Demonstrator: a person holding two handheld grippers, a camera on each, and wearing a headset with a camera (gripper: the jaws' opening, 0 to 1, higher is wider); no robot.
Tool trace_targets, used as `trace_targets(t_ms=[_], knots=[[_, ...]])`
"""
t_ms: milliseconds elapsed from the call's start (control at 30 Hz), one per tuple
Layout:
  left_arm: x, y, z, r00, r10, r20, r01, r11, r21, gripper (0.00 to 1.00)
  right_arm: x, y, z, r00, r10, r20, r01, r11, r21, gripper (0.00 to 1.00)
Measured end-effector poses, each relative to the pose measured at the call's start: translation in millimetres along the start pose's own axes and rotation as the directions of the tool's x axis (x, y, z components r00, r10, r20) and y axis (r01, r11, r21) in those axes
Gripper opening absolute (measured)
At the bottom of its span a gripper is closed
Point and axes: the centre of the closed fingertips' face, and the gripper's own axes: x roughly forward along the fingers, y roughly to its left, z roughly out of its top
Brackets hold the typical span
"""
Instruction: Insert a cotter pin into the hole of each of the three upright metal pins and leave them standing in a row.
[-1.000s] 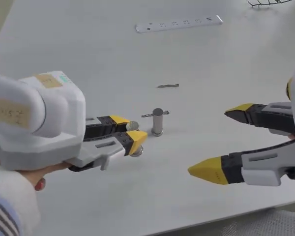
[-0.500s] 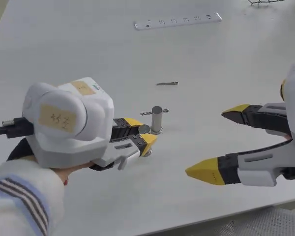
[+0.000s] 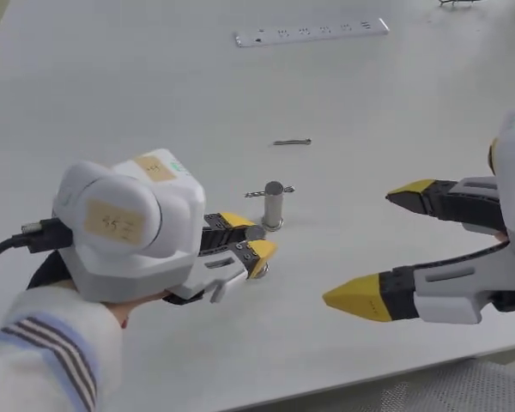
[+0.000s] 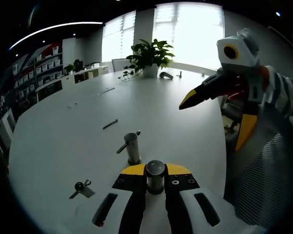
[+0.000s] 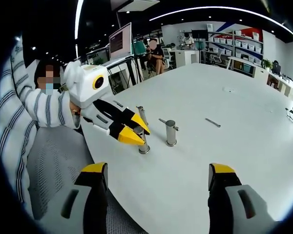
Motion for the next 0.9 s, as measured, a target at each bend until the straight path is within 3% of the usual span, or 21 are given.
trace_targets(t_ms=[300, 467, 600, 667, 900], knots=[[6.0, -2.0, -4.9, 0.9999, 0.011, -0.01, -0.01, 1.0, 0.029, 0.09, 0.8, -0.9, 0.5, 1.0, 0.0, 0.003, 0.0, 1.0, 0.004, 0.83], [6.8, -1.3, -3.7, 1.0, 0.006, 0.005, -0.006, 1.0, 0.026, 0.09, -1.0, -1.6, -0.3, 1.0, -0.001, 0.0, 0.001, 1.0, 0.005, 0.83], [7.2, -2.5, -4.3, 0.9999, 0.009, 0.007, -0.009, 0.998, 0.055, 0.1, -3.1, -3.1, -1.4, 1.0, -0.005, -0.003, 0.005, 1.0, 0.004, 0.83], [7.3, -1.9, -4.0, 0.9998, 0.013, 0.015, -0.014, 0.999, 0.029, 0.1, -3.9, -3.7, -1.4, 1.0, -0.007, -0.001, 0.007, 1.0, 0.007, 0.83], [7.4, -1.6, -3.9, 0.9995, 0.024, 0.019, -0.024, 0.999, 0.029, 0.1, -3.8, -3.4, -1.0, 1.0, -0.008, -0.003, 0.008, 1.0, 0.004, 0.82]])
